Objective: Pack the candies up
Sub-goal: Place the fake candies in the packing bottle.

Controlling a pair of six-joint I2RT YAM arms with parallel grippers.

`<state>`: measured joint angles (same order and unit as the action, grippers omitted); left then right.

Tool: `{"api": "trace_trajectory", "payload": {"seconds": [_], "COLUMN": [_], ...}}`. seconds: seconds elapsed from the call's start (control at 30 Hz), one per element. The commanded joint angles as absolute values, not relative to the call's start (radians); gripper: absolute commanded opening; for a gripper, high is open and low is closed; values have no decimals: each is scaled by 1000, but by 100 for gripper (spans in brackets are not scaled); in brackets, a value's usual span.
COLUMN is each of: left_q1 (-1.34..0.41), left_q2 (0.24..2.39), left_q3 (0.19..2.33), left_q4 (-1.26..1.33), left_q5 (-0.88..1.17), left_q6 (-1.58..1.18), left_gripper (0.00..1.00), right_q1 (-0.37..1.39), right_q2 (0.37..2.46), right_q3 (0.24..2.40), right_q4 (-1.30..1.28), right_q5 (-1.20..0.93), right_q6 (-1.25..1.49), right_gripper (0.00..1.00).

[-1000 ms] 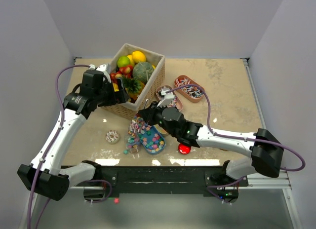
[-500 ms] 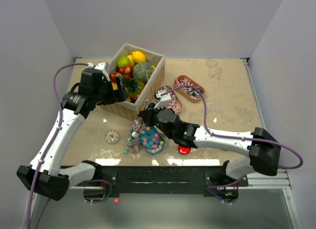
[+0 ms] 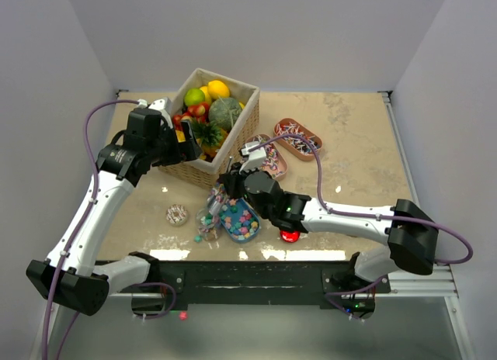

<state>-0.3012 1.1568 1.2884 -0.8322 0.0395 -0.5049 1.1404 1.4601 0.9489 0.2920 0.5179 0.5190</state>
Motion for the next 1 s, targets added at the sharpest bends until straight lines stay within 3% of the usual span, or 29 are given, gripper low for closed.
{"api": "trace_trajectory", "payload": {"seconds": [0.0,0.97], "left_q1": [-291,-291], "left_q2": [1146,1160], "left_q3": [1333,1368], "left_q4": [-822,-841], "left_q5": [28,3], "left_q6": [-494,-482], "left_gripper": [96,97], "right_q1": [1154,1233], "right_q2": [1456,1482], "right_q3": [1015,1025], "right_q4": [328,426], "right_q5": [561,649], "right_q6": [448,213], "right_gripper": [0,0]}}
